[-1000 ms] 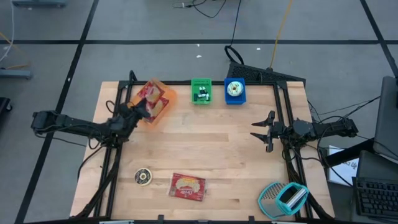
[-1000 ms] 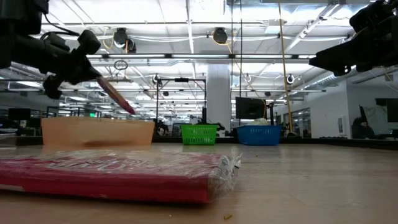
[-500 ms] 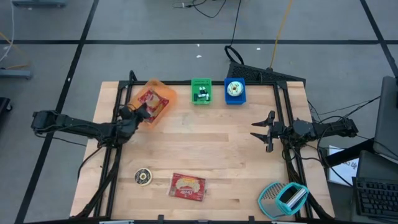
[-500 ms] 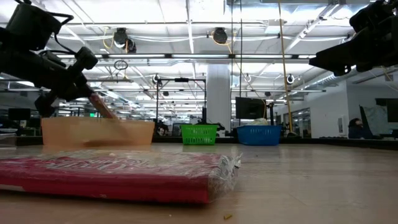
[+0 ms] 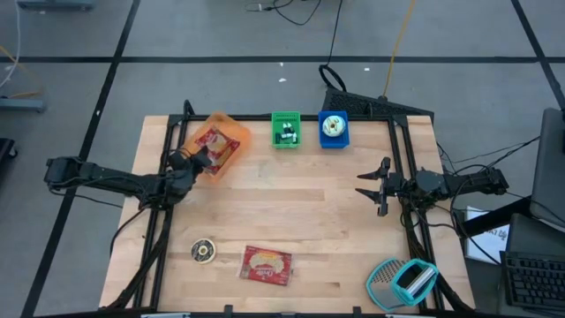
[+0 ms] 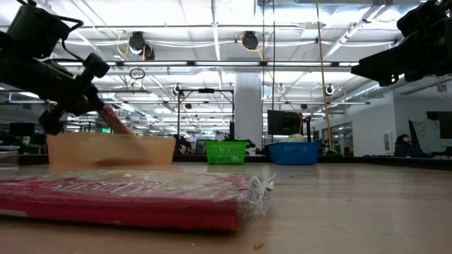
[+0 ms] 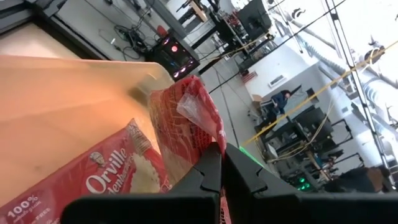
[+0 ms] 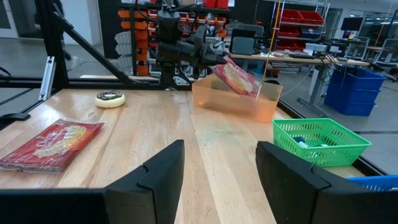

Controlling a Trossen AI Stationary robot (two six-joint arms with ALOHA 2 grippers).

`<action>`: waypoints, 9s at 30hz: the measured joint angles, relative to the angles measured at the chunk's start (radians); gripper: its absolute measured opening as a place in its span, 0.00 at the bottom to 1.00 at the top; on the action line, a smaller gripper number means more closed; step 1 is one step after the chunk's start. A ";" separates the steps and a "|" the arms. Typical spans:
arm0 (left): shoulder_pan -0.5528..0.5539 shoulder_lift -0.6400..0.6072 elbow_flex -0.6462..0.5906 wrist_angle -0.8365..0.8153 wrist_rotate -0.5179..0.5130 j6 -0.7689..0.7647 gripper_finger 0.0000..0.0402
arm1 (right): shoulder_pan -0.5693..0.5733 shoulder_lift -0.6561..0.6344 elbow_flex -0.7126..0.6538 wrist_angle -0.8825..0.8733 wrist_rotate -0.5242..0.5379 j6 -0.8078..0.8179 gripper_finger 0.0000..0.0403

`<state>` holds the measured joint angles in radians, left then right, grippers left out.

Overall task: Pick & Place Food Item
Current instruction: Put the red popcorn bag into the orange bin

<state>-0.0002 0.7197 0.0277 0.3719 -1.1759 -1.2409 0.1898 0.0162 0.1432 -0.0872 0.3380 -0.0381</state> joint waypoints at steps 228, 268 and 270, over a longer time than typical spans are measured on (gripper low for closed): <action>-0.437 1.219 1.211 -0.973 1.037 0.555 0.35 | 0.000 0.000 0.000 0.000 0.000 0.000 0.46; -0.391 1.149 1.211 -0.846 0.999 0.513 0.00 | 0.000 0.000 0.000 0.000 0.000 0.000 0.46; -0.392 1.119 1.211 -0.834 0.962 0.525 0.00 | 0.000 0.000 0.000 0.000 0.000 0.000 0.46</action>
<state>-0.3921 1.8389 1.2388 -0.4623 -0.2144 -0.7159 0.1898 0.0162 0.1436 -0.0868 0.3378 -0.0383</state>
